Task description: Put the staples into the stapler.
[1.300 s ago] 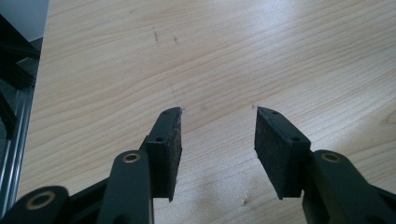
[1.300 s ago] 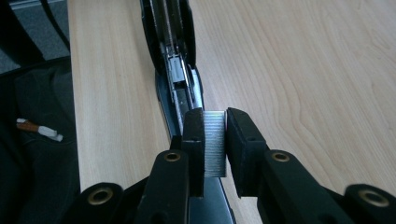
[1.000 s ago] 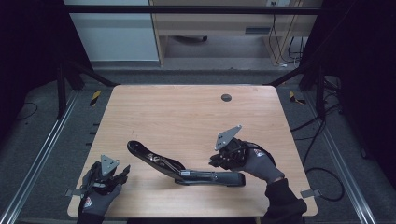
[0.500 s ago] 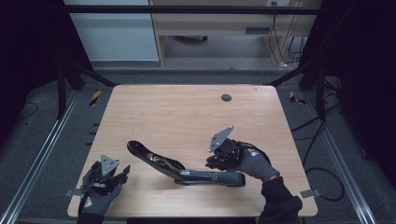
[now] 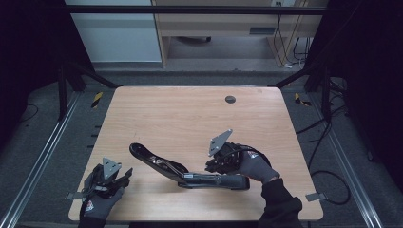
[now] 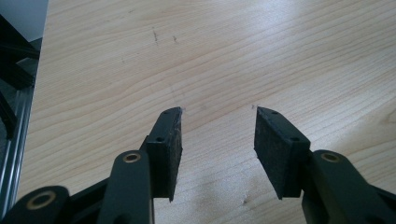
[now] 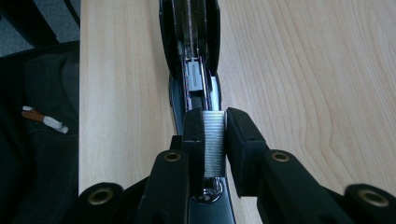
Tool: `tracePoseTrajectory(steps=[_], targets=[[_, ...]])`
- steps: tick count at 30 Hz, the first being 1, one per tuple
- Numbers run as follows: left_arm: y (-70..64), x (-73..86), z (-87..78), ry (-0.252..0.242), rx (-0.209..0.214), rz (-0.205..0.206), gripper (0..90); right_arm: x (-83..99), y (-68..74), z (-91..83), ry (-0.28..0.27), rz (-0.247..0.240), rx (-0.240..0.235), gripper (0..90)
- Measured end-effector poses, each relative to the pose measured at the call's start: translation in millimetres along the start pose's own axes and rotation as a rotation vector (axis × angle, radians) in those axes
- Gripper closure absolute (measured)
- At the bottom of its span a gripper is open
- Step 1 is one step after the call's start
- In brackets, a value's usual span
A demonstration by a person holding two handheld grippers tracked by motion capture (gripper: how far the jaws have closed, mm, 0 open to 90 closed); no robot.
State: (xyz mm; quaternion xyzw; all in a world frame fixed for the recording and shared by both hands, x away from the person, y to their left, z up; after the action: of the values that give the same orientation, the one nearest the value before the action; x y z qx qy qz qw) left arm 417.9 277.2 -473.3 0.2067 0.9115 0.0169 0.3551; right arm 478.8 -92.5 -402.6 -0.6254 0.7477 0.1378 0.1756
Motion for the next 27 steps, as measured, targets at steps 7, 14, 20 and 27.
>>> tracePoseTrajectory(steps=[7,14,20,27], targets=[[0.1,0.1,0.0,0.001,0.002,-0.001,51.3,-0.3,0.0,5.8,0.002,-0.024,-0.002,78.1],[0.0,0.1,-0.2,0.000,0.002,-0.001,51.3,-2.2,1.1,11.5,0.012,-0.040,0.000,78.1],[-0.1,0.0,-0.4,0.000,0.001,0.000,51.3,-2.6,1.5,15.1,0.003,-0.042,-0.014,78.0],[0.0,0.0,-0.2,0.000,0.001,0.001,51.3,2.8,0.9,22.6,0.001,-0.037,-0.038,78.1]])
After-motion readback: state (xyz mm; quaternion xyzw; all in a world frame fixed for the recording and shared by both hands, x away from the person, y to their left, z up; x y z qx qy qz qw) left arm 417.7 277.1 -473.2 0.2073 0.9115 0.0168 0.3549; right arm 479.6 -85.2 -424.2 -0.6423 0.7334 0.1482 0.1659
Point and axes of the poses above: each handheld gripper's, and its own axes: z roughly forward along the jaws, x roughly out of its underside, y roughly to its left, the point moved 1 cm from there along z, roughly forward along the jaws, and after that the axes turned 10 degrees about y, right-handed, at the moved point
